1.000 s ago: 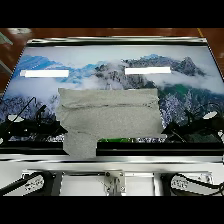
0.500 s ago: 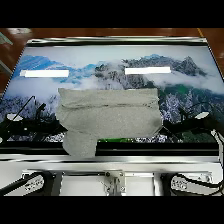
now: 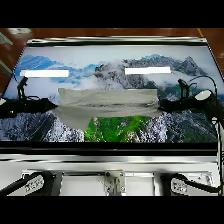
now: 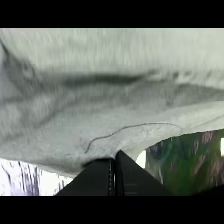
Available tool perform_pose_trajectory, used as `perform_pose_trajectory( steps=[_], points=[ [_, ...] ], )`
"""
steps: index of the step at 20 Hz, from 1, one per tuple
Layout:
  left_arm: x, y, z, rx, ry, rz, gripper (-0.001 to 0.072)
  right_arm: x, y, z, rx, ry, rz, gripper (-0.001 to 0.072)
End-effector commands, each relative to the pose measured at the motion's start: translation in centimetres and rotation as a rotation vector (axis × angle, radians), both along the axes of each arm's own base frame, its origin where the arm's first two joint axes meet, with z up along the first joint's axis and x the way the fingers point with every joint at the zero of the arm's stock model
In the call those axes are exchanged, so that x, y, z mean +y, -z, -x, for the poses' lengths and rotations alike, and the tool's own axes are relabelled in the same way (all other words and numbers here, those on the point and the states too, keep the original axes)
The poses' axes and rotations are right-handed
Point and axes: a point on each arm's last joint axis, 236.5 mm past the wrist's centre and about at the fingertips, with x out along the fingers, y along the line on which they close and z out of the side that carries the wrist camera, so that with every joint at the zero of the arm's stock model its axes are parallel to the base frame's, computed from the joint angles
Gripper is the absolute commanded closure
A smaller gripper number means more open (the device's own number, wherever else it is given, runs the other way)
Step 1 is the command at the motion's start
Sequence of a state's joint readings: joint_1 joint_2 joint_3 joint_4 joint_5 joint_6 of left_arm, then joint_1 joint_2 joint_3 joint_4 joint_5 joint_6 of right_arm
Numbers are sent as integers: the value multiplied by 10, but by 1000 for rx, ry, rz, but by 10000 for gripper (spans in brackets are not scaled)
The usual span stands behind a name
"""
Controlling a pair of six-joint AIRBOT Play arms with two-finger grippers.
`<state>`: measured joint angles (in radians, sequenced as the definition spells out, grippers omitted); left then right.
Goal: Fold the shirts.
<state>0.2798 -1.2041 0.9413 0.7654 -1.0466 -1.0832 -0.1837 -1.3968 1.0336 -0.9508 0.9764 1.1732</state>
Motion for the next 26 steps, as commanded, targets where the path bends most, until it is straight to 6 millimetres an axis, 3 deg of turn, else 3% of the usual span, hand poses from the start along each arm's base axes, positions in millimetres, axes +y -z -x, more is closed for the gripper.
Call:
perform_pose_trajectory(
  steps=[1,5,9,11,14,15,16,17,18,20,21,23,26],
  points=[
    [16,-10,-44,-24,-71,13,663,-3,-25,-61,-144,61,40,660],
    [12,2,-92,-9,-104,144,663,-14,-16,-99,-140,90,56,660],
    [11,8,-134,-32,-121,243,662,-17,18,-115,-88,101,47,659],
    [14,23,-144,-12,-126,249,661,-17,36,-115,-57,112,43,659],
    [10,49,-142,64,-135,283,661,-16,56,-110,-7,118,31,656],
    [7,54,-139,82,-122,291,650,-16,59,-110,-3,118,31,620],
    [6,55,-136,94,-111,299,548,-16,59,-110,-4,119,31,477],
    [6,54,-133,100,-105,305,357,-15,57,-110,-7,120,28,287],
    [8,51,-131,104,-97,312,227,-16,53,-111,-15,120,29,178],
    [13,41,-126,109,-70,332,218,-27,42,-111,-29,134,36,131],
    [15,35,-122,115,-54,344,218,-34,39,-111,-22,167,24,37],
    [17,25,-114,130,-15,368,218,-48,43,-103,49,262,-40,35],
    [11,13,-105,138,35,382,218,-34,58,-87,165,272,-161,35]
  ],
)
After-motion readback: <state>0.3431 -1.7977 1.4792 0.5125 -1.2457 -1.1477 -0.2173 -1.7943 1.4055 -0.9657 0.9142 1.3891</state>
